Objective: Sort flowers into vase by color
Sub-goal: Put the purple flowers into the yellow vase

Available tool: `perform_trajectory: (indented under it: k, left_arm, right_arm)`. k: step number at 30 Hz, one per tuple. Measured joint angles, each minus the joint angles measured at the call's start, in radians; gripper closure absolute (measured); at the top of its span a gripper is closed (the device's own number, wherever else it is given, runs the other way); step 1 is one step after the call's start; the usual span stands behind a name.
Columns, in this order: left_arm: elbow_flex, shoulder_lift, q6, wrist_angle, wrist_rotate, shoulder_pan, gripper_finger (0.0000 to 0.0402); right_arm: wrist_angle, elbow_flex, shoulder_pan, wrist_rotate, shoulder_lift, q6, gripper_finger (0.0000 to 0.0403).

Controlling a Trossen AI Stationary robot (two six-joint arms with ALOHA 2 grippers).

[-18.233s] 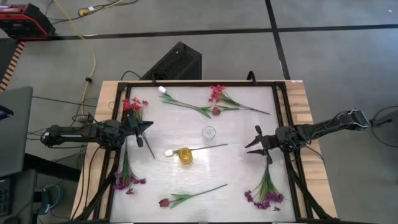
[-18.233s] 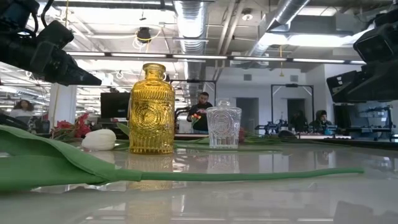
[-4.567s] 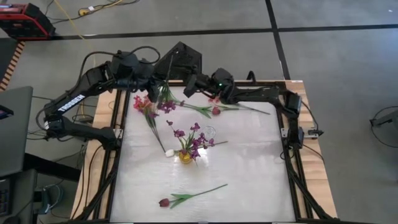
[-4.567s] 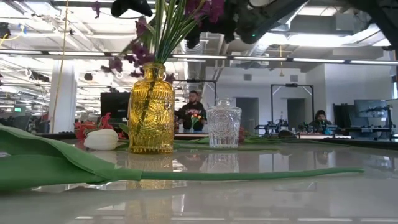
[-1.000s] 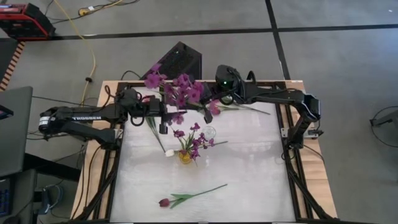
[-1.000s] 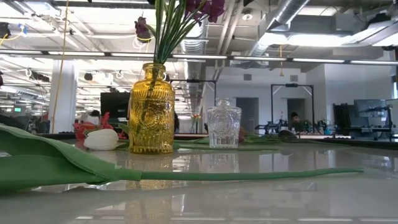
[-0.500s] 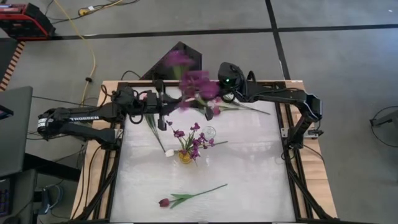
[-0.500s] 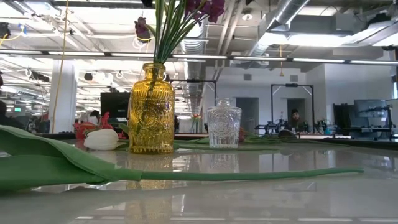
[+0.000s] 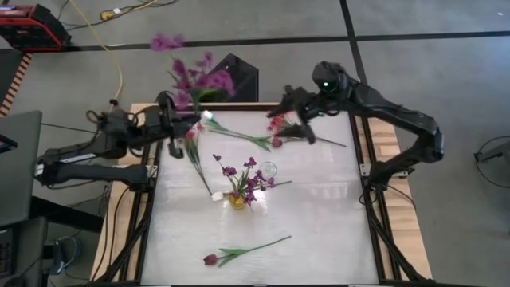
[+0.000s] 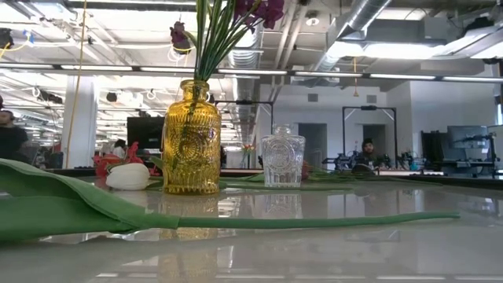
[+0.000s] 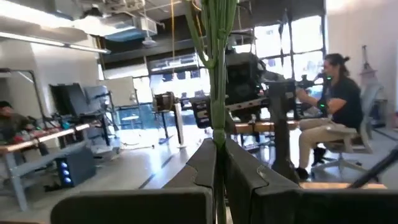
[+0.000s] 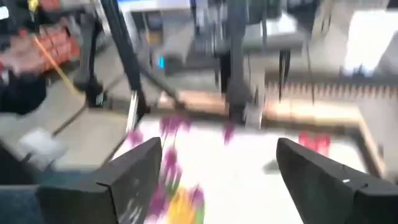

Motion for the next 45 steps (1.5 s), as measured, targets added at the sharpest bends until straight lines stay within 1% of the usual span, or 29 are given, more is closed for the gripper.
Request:
perform_trajectory:
  k: [3, 5, 8, 12, 14, 16, 20, 24, 27, 31, 38, 45]
  left_arm:
    - [-0.065, -0.056, -0.027, -0.017, 0.015, -0.03, 0.0401]
    - [-0.144, -0.089, -0.045, 0.032, 0.029, -0.06, 0.0401]
    - [-0.297, -0.115, -0.073, 0.236, 0.074, -0.105, 0.0401]
    - [-0.48, -0.091, -0.081, 0.542, 0.149, -0.159, 0.0401]
    - [-0.539, -0.063, -0.071, 0.646, 0.184, -0.187, 0.0401]
    - [-0.574, -0.035, -0.049, 0.713, 0.213, -0.218, 0.0401]
    - [-0.59, 0.042, 0.012, 0.808, 0.252, -0.29, 0.0401]
    - [-0.563, 0.175, 0.074, 0.857, 0.252, -0.369, 0.0401]
    - [-0.517, 0.296, 0.108, 0.896, 0.252, -0.414, 0.0401]
    - [-0.459, 0.438, 0.116, 0.932, 0.251, -0.466, 0.0401]
    - [-0.45, 0.59, 0.174, 1.083, 0.243, -0.546, 0.0401]
    - [-0.45, 0.738, 0.204, 1.196, 0.092, -0.557, 0.0401]
  right_arm:
    - [-0.187, -0.003, 0.021, 0.048, -0.04, -0.033, 0.0055]
    - [-0.224, -0.028, 0.053, 0.081, -0.074, -0.053, 0.0058]
    - [-0.148, -0.116, 0.098, 0.128, -0.152, -0.05, 0.0064]
    - [0.002, -0.272, 0.124, 0.195, -0.261, -0.022, 0.007]
    - [0.097, -0.361, 0.121, 0.213, -0.311, 0.007, 0.0071]
    - [0.195, -0.446, 0.121, 0.212, -0.356, 0.044, 0.0072]
    - [0.343, -0.588, 0.123, 0.212, -0.4, 0.123, 0.0072]
    - [0.488, -0.675, 0.129, 0.211, -0.389, 0.248, 0.0072]
    - [0.528, -0.68, 0.158, 0.21, -0.363, 0.26, 0.0072]
    - [0.583, -0.68, 0.221, 0.206, -0.329, 0.208, 0.0072]
    - [0.615, -0.68, 0.317, 0.205, -0.31, 0.155, 0.0072]
    - [0.606, -0.68, 0.368, 0.205, -0.292, 0.153, 0.0072]
